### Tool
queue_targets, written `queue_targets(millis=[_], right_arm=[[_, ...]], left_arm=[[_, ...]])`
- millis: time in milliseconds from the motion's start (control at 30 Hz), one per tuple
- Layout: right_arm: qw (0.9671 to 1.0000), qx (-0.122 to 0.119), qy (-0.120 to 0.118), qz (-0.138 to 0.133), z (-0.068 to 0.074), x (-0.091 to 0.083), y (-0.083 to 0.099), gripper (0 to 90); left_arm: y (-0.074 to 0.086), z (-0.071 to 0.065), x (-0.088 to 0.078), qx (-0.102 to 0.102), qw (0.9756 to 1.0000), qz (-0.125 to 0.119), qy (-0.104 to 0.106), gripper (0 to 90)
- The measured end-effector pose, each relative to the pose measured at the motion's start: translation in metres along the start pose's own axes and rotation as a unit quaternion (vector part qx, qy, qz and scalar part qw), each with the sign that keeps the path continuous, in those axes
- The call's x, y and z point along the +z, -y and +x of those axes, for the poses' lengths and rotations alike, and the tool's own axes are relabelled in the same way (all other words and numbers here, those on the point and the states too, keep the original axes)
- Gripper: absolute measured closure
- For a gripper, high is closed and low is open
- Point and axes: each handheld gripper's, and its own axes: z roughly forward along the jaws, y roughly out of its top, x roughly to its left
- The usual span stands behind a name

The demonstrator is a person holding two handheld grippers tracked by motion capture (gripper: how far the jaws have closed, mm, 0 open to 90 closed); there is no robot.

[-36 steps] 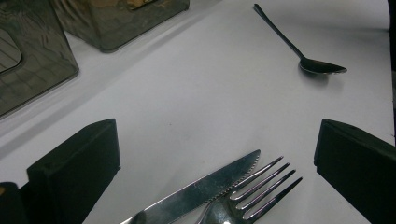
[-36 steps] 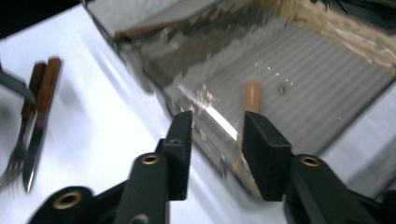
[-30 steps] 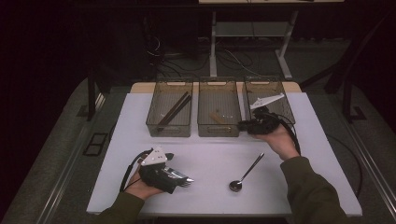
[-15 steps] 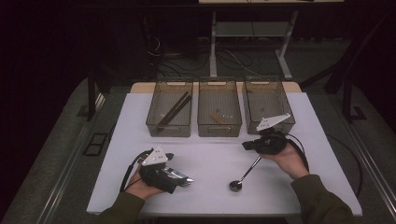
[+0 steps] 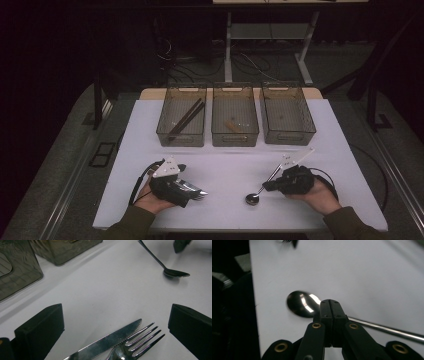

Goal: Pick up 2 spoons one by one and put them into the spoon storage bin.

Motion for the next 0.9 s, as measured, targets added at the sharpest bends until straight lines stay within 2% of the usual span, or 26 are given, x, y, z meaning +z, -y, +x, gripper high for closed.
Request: queue_targets(millis=[233, 400, 433, 533, 600, 633, 900], right_arm=[[0.9987, -0.024, -0.040, 0.022, 0.023, 0.013, 0.008, 90.0], [0.9966, -0.042, -0.063, 0.032, 0.033, 0.021, 0.008, 90.0], [0.9958, -0.057, -0.062, 0.037, 0.032, 0.022, 0.008, 90.0], [0.9950, -0.060, -0.067, 0.043, 0.034, 0.029, 0.006, 90.0], [0.9940, -0.071, -0.069, 0.046, 0.034, 0.033, 0.004, 90.0], [0.9943, -0.065, -0.069, 0.049, 0.035, 0.034, 0.003, 90.0], [0.9937, -0.067, -0.071, 0.055, 0.032, 0.042, -0.001, 90.0]], left_arm=[[0.000, 0.000, 0.000, 0.001, 1.0000, 0.001, 0.000, 0.0], [0.000, 0.000, 0.000, 0.001, 1.0000, 0.003, -0.001, 0.0], [0.000, 0.000, 0.000, 0.001, 1.0000, 0.003, -0.002, 0.0], [0.000, 0.000, 0.001, 0.000, 1.0000, 0.003, -0.002, 0.0], [0.000, -0.001, 0.001, 0.000, 1.0000, 0.003, -0.002, 0.0], [0.000, -0.001, 0.001, 0.001, 1.0000, 0.003, -0.002, 0.0], [0.000, -0.001, 0.001, 0.000, 1.0000, 0.002, -0.002, 0.0]])
